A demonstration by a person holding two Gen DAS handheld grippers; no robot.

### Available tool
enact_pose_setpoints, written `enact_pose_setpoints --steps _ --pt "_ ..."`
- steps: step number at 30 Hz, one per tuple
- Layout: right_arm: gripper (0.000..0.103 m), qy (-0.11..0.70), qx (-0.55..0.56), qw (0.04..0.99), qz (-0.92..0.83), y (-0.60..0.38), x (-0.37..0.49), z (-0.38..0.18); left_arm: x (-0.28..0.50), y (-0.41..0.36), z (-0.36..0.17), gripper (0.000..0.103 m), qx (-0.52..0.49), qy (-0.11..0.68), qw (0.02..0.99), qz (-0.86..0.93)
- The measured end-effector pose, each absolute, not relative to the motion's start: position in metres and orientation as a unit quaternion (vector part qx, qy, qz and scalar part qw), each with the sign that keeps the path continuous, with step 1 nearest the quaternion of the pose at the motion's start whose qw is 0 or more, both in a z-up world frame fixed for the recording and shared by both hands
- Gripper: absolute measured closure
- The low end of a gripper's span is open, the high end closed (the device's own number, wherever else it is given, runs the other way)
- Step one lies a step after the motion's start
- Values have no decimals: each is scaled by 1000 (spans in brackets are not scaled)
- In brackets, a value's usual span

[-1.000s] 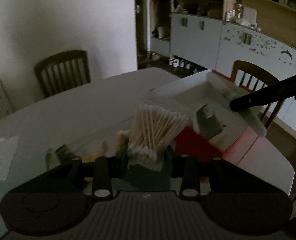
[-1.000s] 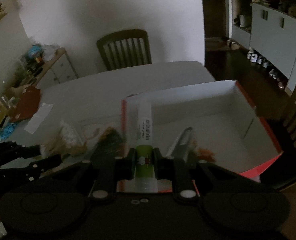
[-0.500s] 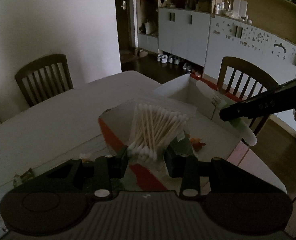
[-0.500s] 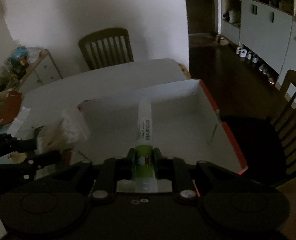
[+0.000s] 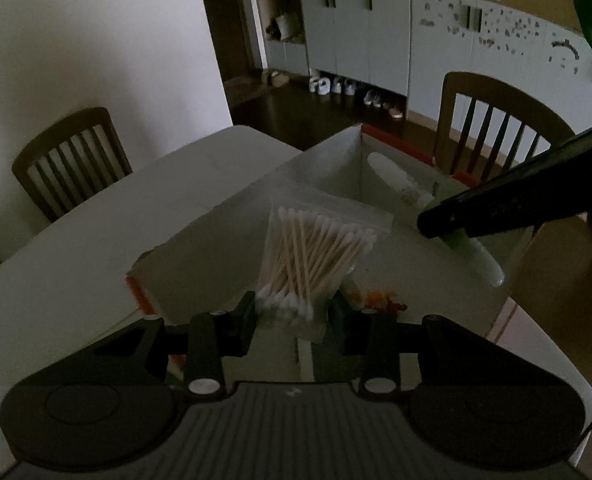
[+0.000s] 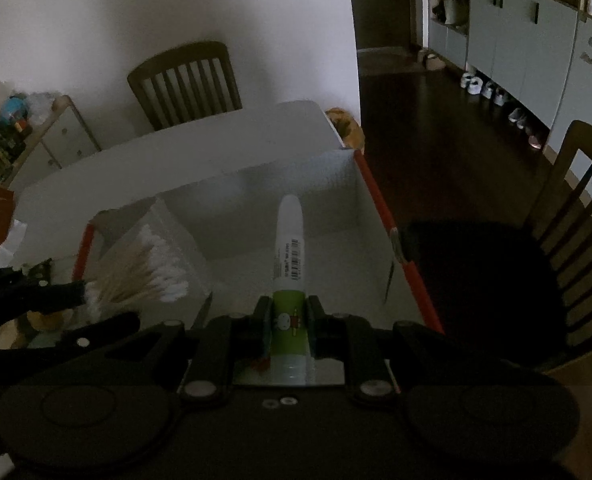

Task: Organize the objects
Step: 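Carry the swab bag and marker into the shoebox and release both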

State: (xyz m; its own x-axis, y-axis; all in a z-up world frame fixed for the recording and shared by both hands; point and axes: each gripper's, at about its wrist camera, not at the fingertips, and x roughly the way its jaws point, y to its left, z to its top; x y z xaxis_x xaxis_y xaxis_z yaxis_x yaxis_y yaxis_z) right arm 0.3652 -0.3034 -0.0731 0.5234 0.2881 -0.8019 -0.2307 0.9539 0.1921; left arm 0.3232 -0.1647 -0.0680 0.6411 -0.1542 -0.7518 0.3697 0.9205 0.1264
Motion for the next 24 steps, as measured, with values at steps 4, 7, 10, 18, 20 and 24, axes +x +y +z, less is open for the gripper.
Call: enact_pose_setpoints --steps 4,7,10,18,20,24 --pt "87 486 19 862 145 -302 374 -91 336 -172 -79 67 138 418 887 -141" --pt "87 497 5 855 145 -296 372 -102 346 -174 -89 67 134 436 879 -140" --pt "87 509 -4 849 144 -293 374 -114 351 -177 -97 67 140 446 872 -141" --pt "87 526 -31 838 140 -279 377 -134 365 -179 -107 67 132 470 861 -145" --pt "87 530 -34 836 135 -277 379 -138 369 -180 -109 67 129 478 857 -143" --pt "80 532 -33 834 139 -274 379 -139 372 -177 -112 66 121 487 853 -144"
